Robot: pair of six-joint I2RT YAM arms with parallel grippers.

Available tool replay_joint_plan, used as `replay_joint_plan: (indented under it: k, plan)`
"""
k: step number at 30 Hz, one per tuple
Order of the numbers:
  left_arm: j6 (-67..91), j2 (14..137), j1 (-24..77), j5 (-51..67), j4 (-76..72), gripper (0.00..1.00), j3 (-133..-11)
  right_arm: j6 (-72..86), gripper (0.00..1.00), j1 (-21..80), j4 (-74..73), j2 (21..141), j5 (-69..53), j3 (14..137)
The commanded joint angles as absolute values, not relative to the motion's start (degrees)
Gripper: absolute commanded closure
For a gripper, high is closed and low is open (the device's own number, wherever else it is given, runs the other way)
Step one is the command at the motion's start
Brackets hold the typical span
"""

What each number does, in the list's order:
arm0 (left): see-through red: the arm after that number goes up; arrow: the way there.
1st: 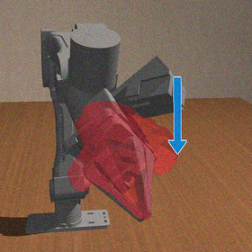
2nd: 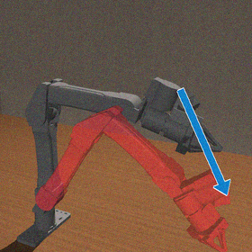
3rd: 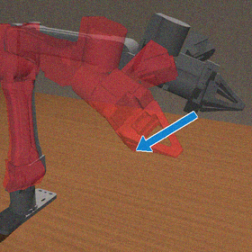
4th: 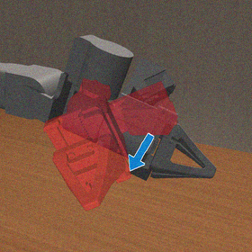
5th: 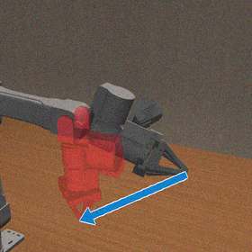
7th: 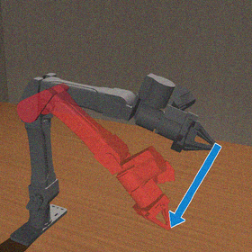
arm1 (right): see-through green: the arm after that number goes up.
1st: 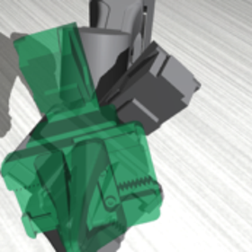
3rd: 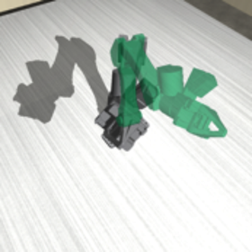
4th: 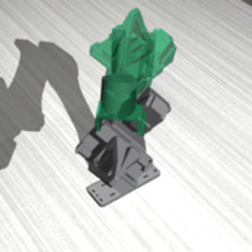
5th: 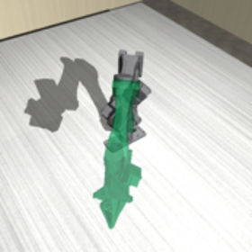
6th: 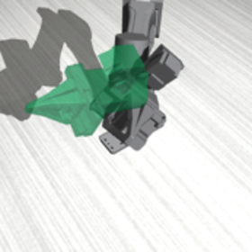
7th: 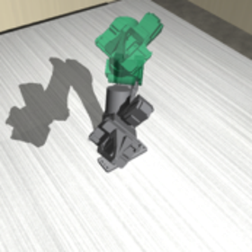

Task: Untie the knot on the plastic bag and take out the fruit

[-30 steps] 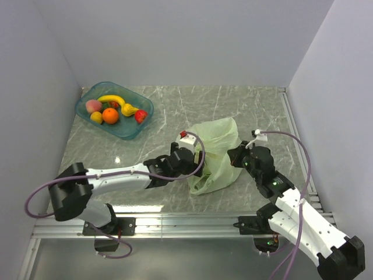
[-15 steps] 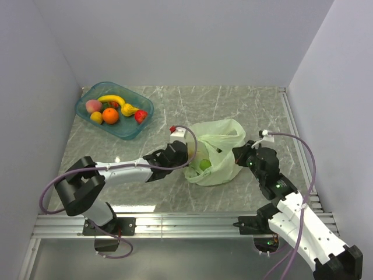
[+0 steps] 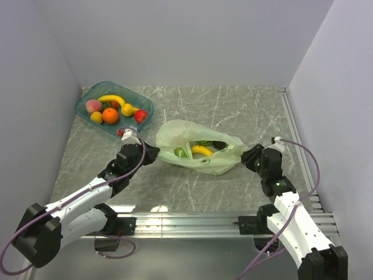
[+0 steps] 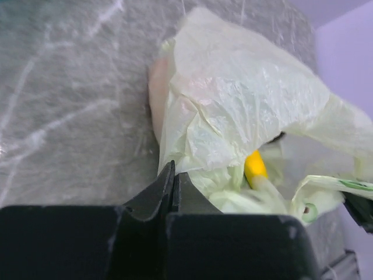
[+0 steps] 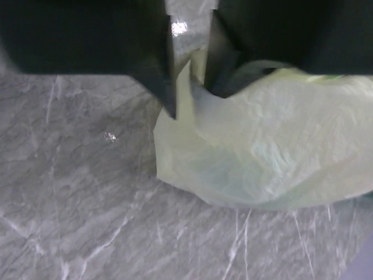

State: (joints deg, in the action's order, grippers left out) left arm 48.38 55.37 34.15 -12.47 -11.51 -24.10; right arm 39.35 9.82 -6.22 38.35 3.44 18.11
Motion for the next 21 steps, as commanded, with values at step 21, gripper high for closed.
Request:
replay_joint_plan:
  k: [21]
  plan:
    - [49.83,49.84,34.54,-2.72,-11.87,1.0,-23.29,17.49,0.31,38.94,-19.43,60.63,9.13,55.64]
